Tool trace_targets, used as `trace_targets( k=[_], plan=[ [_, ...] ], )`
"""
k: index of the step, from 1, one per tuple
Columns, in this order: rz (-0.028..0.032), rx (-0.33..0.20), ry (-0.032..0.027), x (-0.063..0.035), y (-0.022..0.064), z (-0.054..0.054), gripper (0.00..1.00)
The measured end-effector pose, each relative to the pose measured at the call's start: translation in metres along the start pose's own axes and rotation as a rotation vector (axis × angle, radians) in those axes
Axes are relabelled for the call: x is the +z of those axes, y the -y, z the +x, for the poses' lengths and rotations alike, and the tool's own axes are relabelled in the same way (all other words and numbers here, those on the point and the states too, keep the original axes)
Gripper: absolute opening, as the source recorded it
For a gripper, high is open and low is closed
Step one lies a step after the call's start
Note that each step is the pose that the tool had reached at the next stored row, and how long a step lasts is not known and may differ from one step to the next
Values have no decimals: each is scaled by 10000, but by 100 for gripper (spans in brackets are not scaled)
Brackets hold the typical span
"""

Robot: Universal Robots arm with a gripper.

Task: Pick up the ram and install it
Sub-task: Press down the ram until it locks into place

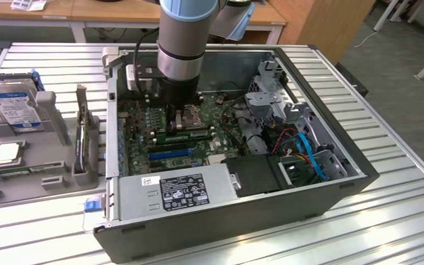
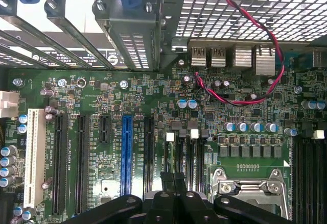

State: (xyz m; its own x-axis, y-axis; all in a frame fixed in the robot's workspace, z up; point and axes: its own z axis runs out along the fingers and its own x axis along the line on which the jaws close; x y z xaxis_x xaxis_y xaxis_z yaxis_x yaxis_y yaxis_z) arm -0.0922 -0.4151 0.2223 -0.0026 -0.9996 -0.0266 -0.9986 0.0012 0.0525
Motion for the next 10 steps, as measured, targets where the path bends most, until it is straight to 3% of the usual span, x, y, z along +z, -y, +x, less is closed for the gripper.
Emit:
trace_targets(
  k=[10],
  plan=[
    [1, 0, 11, 4, 0, 0, 10]
  ],
)
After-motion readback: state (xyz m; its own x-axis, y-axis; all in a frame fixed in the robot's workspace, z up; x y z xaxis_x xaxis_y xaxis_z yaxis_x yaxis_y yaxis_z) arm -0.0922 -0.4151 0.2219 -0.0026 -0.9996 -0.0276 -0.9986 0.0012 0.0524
